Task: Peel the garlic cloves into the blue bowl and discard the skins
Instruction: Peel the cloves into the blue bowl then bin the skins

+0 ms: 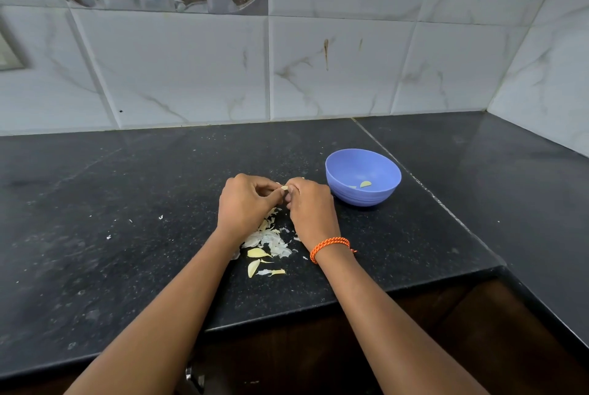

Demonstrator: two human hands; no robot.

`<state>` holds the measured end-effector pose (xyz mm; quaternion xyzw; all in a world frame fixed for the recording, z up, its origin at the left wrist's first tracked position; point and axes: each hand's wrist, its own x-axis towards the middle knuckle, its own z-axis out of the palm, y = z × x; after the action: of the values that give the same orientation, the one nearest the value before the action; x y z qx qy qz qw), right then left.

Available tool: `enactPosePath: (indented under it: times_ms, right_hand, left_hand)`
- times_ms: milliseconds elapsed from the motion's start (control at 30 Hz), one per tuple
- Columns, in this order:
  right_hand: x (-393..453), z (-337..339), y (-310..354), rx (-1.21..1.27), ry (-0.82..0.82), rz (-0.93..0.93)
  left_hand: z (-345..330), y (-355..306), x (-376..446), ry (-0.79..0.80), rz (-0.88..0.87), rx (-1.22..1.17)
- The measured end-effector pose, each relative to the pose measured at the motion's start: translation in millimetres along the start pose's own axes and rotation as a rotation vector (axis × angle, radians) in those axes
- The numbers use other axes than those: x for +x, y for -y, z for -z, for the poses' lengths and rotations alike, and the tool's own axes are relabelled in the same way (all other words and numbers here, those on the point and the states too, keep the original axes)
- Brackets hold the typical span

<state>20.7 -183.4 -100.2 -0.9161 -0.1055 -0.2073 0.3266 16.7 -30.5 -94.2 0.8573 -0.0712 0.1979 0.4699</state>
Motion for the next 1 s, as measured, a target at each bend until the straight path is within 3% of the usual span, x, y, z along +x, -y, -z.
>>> enactPosePath:
  times_ms: [333,500,700,1000]
  right_hand:
    - [-4,9,5,0.19,-0.004,0.028]
    - [-2,10,2,0.314,-0.057,-0.045]
    - [-2,7,1,0.174,-0.031,0.001]
    - [0,5,-9,0.276,-0.037,0.004]
  left_hand:
    - [1,-3,-2,-0.052,-0.054,0.101]
    - [2,-2,-2,-0.012,-0.041,-0.021]
    - [-1,0,-1,0.038,-0.066,-0.087]
    - [0,-3,-2,0.06,-0.059,-0.177]
